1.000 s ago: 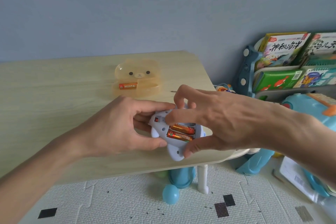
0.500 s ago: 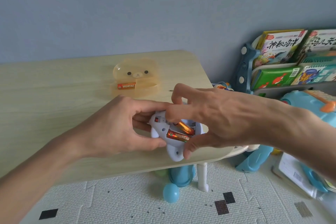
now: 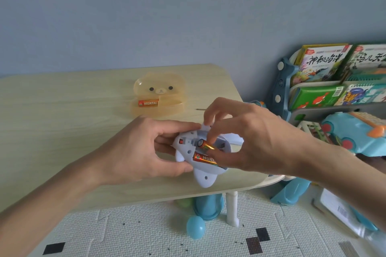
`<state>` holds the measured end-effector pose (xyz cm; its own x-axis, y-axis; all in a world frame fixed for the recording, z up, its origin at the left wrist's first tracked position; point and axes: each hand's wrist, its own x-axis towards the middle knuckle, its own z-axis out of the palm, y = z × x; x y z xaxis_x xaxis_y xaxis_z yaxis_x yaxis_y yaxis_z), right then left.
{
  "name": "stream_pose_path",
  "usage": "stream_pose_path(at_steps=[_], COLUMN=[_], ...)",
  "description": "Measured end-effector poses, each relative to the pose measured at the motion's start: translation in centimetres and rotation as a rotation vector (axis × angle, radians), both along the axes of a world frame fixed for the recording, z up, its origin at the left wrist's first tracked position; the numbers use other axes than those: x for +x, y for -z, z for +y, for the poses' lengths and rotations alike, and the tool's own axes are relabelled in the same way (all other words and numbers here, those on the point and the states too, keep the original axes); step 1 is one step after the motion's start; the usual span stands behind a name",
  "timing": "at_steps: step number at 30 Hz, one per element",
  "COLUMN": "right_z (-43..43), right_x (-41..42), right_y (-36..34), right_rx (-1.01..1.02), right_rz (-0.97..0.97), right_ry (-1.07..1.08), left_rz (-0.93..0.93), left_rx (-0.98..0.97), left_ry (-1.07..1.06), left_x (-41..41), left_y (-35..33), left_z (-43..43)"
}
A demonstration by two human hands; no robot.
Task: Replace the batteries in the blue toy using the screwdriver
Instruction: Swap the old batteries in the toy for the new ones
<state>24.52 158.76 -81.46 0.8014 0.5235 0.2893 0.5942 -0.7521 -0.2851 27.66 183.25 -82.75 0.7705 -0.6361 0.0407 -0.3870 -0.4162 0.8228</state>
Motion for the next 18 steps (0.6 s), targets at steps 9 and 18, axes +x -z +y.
stream_pose_path(at_steps=[9,18], right_z=[3.5,11.7], right_x=[6.5,13.6], right_y=[-1.6,1.3], right_rx=[0.4,0.139], right_rz=[0.078,-0.021], right_ry=[0.153,0.074], left_rz=[0.05,0.082], left_rx=[-0.067,-0.057], left_ry=[-0.146,-0.201], left_x=[-0.8,-1.1], left_y=[2.1,2.1], left_z=[2.7,7.1])
